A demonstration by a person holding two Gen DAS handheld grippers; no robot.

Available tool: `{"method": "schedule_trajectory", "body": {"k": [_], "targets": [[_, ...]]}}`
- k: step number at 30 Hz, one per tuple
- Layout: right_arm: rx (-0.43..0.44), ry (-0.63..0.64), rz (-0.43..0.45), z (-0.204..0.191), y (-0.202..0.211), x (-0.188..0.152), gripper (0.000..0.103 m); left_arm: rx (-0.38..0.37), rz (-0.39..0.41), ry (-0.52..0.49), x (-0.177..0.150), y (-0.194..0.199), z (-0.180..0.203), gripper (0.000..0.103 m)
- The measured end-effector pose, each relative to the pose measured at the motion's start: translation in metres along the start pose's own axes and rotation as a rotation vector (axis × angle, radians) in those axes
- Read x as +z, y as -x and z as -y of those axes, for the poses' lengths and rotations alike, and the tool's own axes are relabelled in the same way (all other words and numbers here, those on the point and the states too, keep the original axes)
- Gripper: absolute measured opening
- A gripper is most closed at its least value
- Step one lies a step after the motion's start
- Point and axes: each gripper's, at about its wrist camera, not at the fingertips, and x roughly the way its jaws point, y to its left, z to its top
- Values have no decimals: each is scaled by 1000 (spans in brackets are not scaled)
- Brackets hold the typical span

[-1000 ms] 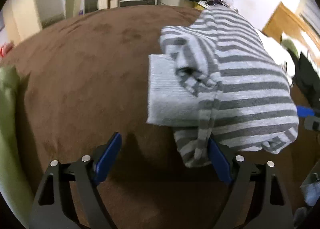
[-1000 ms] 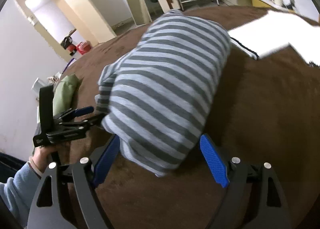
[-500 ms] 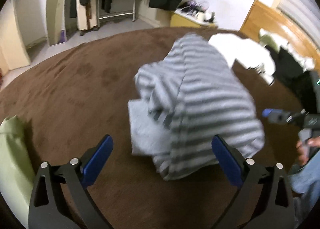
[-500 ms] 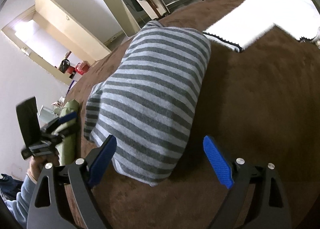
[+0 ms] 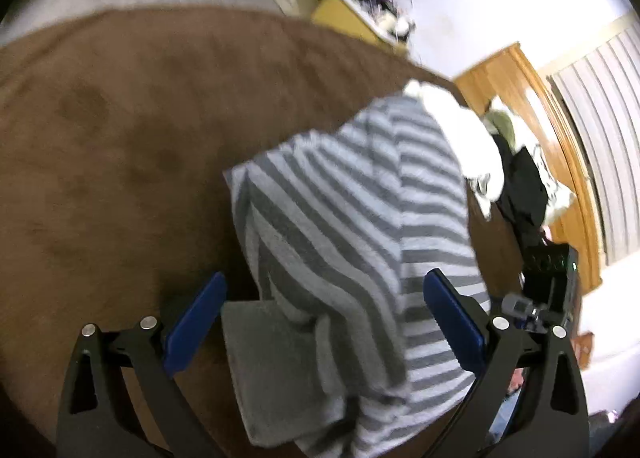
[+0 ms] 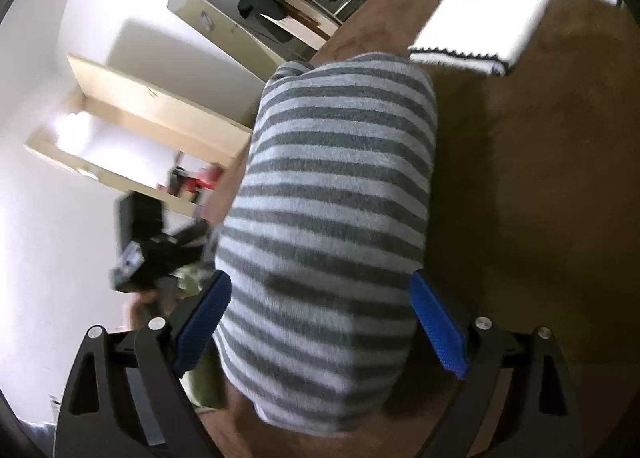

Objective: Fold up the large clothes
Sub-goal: 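Grasp the bundle sides with both tools and lift it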

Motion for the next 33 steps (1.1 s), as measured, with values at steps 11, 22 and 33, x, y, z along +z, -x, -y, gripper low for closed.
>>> {"method": "schedule_trajectory", "body": {"k": [11,22,33], "targets": [[142,-91,-67,44,-31,24,98,-254,-125,51,1,-67,-24,97],[141,-62,-76,38,-35,29,99,-374,-116,10,-3,-83,-3,96],[98,-70,7,32,-27,18,72,-520,-40,170,-27,-80,-19,53]]}}
